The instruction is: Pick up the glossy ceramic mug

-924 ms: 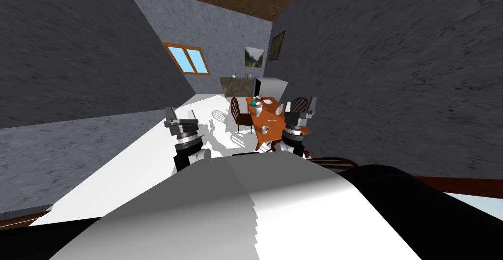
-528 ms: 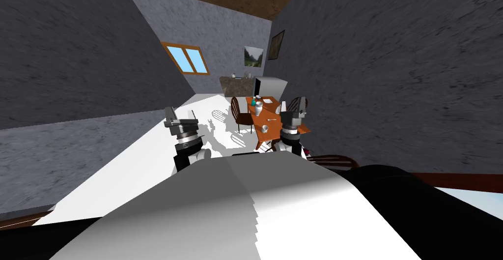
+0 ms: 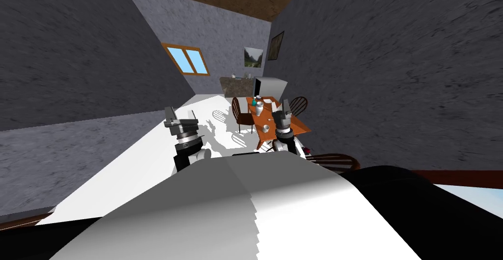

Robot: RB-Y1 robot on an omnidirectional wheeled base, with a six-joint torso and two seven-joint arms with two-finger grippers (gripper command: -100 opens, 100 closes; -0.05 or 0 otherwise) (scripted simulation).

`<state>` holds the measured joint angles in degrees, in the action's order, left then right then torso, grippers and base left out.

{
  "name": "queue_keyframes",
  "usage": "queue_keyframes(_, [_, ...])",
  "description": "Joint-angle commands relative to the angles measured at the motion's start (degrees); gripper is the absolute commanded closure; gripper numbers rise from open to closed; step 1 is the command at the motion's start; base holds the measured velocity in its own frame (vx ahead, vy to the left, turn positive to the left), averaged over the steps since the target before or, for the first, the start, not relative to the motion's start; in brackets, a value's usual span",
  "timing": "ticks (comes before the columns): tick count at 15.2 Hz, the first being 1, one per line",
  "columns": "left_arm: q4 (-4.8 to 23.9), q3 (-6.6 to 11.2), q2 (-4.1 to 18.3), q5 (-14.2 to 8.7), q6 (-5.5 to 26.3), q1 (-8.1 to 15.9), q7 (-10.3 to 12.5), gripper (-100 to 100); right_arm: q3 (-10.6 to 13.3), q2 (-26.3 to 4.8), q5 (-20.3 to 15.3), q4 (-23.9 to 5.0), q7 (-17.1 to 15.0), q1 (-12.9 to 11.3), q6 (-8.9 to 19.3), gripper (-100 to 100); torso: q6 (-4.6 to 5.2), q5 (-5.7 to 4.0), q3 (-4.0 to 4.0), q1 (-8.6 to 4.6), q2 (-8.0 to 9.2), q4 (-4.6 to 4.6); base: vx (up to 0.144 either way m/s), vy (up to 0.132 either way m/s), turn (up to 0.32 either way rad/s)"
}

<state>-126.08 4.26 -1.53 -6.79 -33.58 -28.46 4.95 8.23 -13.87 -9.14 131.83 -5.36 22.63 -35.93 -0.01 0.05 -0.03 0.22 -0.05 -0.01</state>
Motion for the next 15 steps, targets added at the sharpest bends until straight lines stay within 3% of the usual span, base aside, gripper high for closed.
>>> queue_keyframes(1, [0.0,0.00,0.0,0.0,0.0,0.0,0.0,0,1.2,-2.1,-1.7,-0.9,0.2,-1.3,-0.3,-100,0.00,0.00,0.00,0.00,0.00,0.00,0.010,0.055,-0.008])
queue_keyframes(4, [0.0,0.00,0.0,0.0,0.0,0.0,0.0,0,3.9,-6.1,-6.0,-3.8,0.4,-4.8,-1.2,-100,0.00,0.00,-0.01,0.01,-0.01,0.00,0.008,0.057,-0.008])
queue_keyframes(5, [0.0,0.00,0.0,0.0,0.0,0.0,0.0,0,3.9,-7.0,-6.2,-3.8,0.4,-4.8,-1.2,-100,0.00,0.00,-0.01,0.03,-0.02,-0.01,0.016,0.063,-0.008])
queue_keyframes(6, [0.0,0.00,0.0,0.0,0.0,0.0,0.0,0,5.4,-8.5,-8.1,-5.4,0.6,-6.7,-1.8,-100,0.00,0.01,-0.02,0.04,-0.04,-0.01,0.023,0.063,-0.011])
queue_keyframes(7, [0.0,0.00,0.0,0.0,0.0,0.0,0.0,0,5.4,-9.5,-8.7,-5.4,0.6,-6.7,-1.8,-100,-0.01,0.01,-0.04,0.04,-0.07,-0.02,0.024,0.058,-0.004])
queue_keyframes(8, [0.0,0.00,0.0,0.0,0.0,0.0,0.0,0,7.0,-11.0,-10.3,-7.1,0.7,-8.7,-2.3,-100,0.00,0.01,-0.04,0.03,-0.07,-0.02,0.026,0.060,-0.005])
queue_keyframes(9, [0.0,0.00,0.0,0.0,0.0,0.0,0.0,0,7.0,-12.1,-11.2,-7.1,0.7,-8.7,-2.3,-100,-0.01,0.01,-0.05,0.04,-0.09,-0.02,0.026,0.056,-0.001])
queue_keyframes(10, [0.0,0.00,0.0,0.0,0.0,0.0,0.0,0,8.7,-13.6,-12.6,-8.9,0.9,-10.7,-2.8,-100,0.00,0.01,-0.06,0.02,-0.09,-0.03,0.027,0.063,-0.004])
queue_keyframes(12, [0.0,0.00,0.0,0.0,0.0,0.0,0.0,0,8.7,-14.8,-13.9,-8.9,0.9,-10.7,-2.8,-100,0.00,0.01,-0.07,0.04,-0.11,-0.03,0.028,0.051,-0.003])
queue_keyframes(15, [0.0,0.00,0.0,0.0,0.0,0.0,0.0,0,12.2,-19.3,-18.0,-12.8,1.3,-14.9,-3.9,-100,0.01,-0.01,-0.06,-0.05,-0.10,-0.03,0.030,0.041,0.001])
